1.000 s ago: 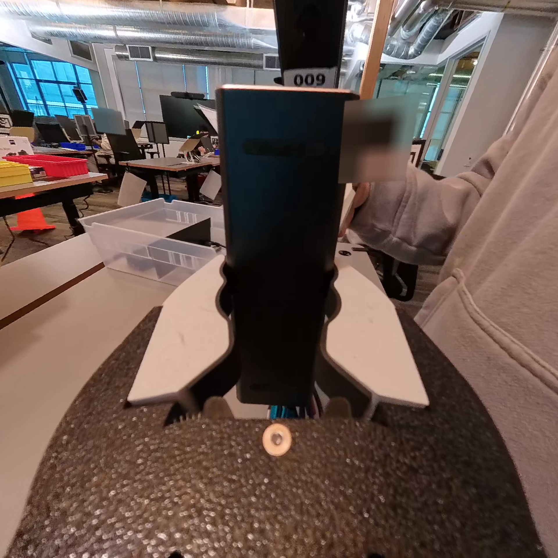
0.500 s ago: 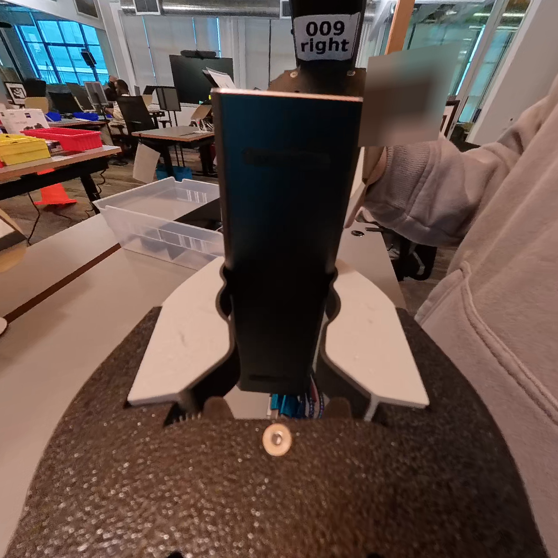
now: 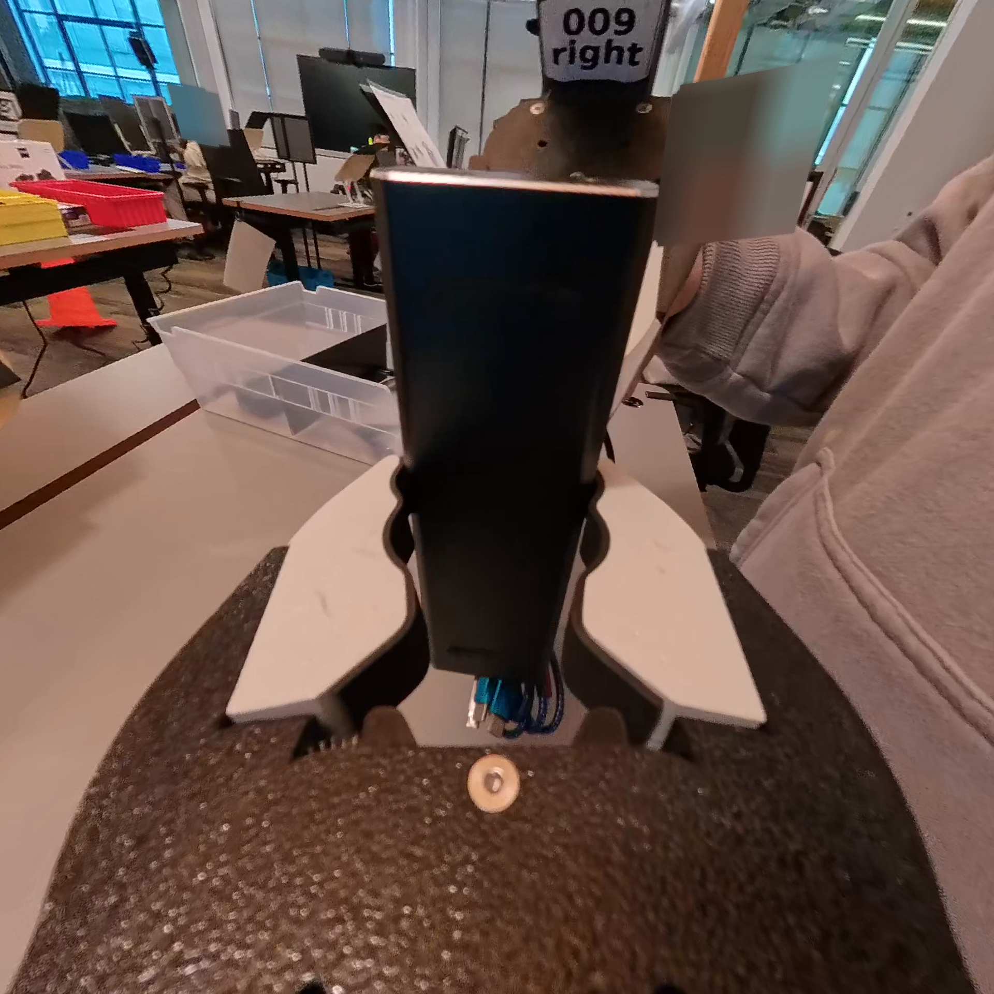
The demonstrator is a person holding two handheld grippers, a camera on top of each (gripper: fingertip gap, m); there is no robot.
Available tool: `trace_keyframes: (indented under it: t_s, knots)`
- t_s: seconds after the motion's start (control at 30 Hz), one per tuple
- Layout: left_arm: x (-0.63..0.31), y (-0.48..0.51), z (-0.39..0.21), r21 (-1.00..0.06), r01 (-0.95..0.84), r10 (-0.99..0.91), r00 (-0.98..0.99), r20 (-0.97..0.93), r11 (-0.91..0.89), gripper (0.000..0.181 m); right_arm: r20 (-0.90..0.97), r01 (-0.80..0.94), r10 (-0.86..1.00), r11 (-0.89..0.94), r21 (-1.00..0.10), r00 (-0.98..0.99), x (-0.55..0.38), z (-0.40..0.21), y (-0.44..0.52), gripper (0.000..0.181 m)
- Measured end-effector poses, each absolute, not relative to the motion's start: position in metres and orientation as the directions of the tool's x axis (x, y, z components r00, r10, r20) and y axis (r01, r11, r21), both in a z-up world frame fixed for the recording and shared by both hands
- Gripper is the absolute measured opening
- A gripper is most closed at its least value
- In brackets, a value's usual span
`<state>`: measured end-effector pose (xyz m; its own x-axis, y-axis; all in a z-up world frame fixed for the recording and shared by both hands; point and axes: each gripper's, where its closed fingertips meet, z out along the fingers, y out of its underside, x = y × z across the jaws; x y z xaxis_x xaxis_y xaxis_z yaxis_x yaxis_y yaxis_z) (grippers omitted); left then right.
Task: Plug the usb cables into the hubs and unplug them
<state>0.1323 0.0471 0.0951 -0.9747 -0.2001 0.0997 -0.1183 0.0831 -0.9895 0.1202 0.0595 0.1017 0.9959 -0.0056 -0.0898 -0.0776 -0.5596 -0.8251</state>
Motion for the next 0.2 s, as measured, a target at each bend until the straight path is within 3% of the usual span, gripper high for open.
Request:
trace_keyframes:
  t_s: [0.03,0.2]
  knots:
    - [0.1314,0.0467,0.0953,-0.990,-0.112,-0.191,-0.977,0.095,0.081,0.060,-0.095,-0.078,0.000,-0.572,-0.817,0.995,0.1186,0.1003,0.0585,0.015]
    - [0.1323,0.0412,0.0965,-0.994,-0.093,-0.197,-0.977,0.080,0.056,0.061,-0.103,-0.094,-0.018,-0.596,-0.798,0.994,0.1199,0.1002,0.0515,0.015]
